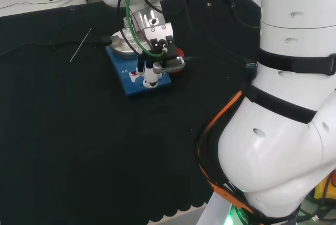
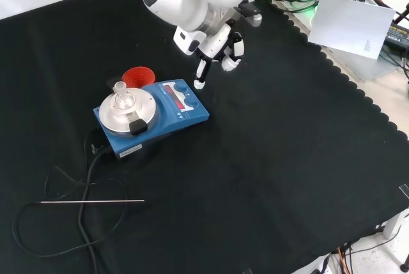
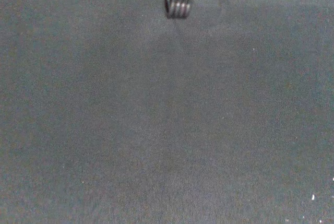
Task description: Turn on the heater.
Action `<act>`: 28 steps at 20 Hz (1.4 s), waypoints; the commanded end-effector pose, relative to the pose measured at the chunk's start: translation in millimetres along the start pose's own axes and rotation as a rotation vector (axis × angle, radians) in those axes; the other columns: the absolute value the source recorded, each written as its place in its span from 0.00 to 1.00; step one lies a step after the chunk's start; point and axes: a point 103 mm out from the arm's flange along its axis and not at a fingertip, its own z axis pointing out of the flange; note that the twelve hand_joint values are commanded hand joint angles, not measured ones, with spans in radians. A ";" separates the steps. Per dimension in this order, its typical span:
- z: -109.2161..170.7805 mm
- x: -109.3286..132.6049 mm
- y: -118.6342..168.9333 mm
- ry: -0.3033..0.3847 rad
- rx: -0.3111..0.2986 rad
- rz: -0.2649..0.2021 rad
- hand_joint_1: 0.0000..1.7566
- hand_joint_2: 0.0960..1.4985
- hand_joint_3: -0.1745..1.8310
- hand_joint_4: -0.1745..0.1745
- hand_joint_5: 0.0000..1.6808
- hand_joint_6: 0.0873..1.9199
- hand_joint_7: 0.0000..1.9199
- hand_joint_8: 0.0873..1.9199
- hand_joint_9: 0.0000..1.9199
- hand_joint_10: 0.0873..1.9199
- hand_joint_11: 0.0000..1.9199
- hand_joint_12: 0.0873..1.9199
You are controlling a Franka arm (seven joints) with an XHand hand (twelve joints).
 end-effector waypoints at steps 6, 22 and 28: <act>1.2 -0.1 21.6 -0.011 0.025 0.002 0.83 0.44 0.57 0.36 0.22 0.00 0.94 0.72 1.00 0.70 0.97 0.70; 3.0 -3.9 32.3 0.001 0.039 0.007 0.83 0.43 0.58 0.36 0.23 0.00 0.95 0.73 1.00 0.70 0.97 0.70; 5.1 -5.3 33.6 0.003 0.039 0.007 0.83 0.43 0.58 0.36 0.24 0.00 0.95 0.73 1.00 0.70 0.97 0.70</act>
